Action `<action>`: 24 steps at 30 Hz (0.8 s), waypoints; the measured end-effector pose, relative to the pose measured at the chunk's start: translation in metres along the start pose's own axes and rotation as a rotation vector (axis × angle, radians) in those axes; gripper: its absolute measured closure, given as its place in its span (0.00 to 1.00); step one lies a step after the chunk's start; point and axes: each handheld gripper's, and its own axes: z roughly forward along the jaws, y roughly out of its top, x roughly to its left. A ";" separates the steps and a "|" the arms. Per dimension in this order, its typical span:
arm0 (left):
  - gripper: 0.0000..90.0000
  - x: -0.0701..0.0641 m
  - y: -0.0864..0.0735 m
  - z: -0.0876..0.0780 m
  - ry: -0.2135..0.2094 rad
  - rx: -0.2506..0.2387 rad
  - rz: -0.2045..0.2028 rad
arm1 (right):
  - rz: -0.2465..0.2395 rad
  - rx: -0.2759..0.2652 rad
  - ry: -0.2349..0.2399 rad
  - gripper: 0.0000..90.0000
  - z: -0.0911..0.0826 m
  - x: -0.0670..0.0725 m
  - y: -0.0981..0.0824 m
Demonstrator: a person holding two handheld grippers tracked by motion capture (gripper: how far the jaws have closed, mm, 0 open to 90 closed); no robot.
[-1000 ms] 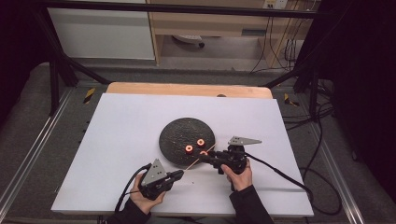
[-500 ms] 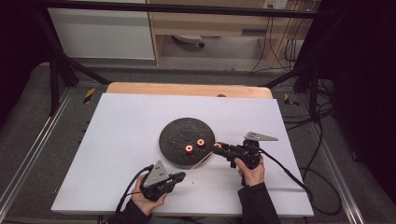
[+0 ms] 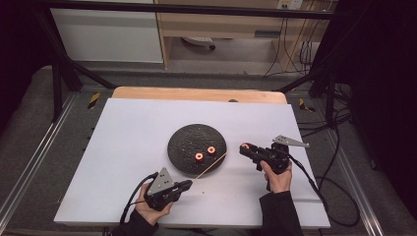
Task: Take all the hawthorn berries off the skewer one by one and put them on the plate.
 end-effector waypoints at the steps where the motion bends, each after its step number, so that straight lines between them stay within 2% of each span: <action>1: 0.98 0.002 0.000 -0.002 0.004 -0.002 -0.003 | -0.008 0.003 -0.005 0.70 0.000 0.000 0.000; 8: 0.98 0.019 0.001 -0.011 0.036 -0.022 -0.053 | -0.026 0.027 -0.016 0.70 0.008 0.004 -0.001; 13: 0.98 0.027 0.001 -0.015 0.057 -0.031 -0.069 | -0.048 0.043 -0.012 0.70 0.022 0.013 0.003; 16: 0.98 0.030 0.001 -0.017 0.065 -0.033 -0.072 | -0.064 0.063 -0.007 0.70 0.041 0.022 0.006; 18: 0.98 0.031 0.001 -0.018 0.070 -0.035 -0.075 | -0.070 0.068 -0.010 0.70 0.048 0.024 0.006; 19: 0.98 0.032 0.001 -0.018 0.072 -0.036 -0.077 | -0.069 0.086 -0.004 0.70 0.061 0.027 0.005; 20: 0.98 0.033 0.000 -0.019 0.074 -0.035 -0.079 | -0.073 0.095 -0.009 0.70 0.068 0.029 0.005; 21: 0.98 0.033 0.000 -0.019 0.076 -0.038 -0.082 | -0.073 0.095 -0.009 0.70 0.068 0.029 0.005; 24: 0.98 0.035 0.000 -0.020 0.080 -0.038 -0.085 | -0.085 0.128 -0.021 0.70 0.089 0.032 0.005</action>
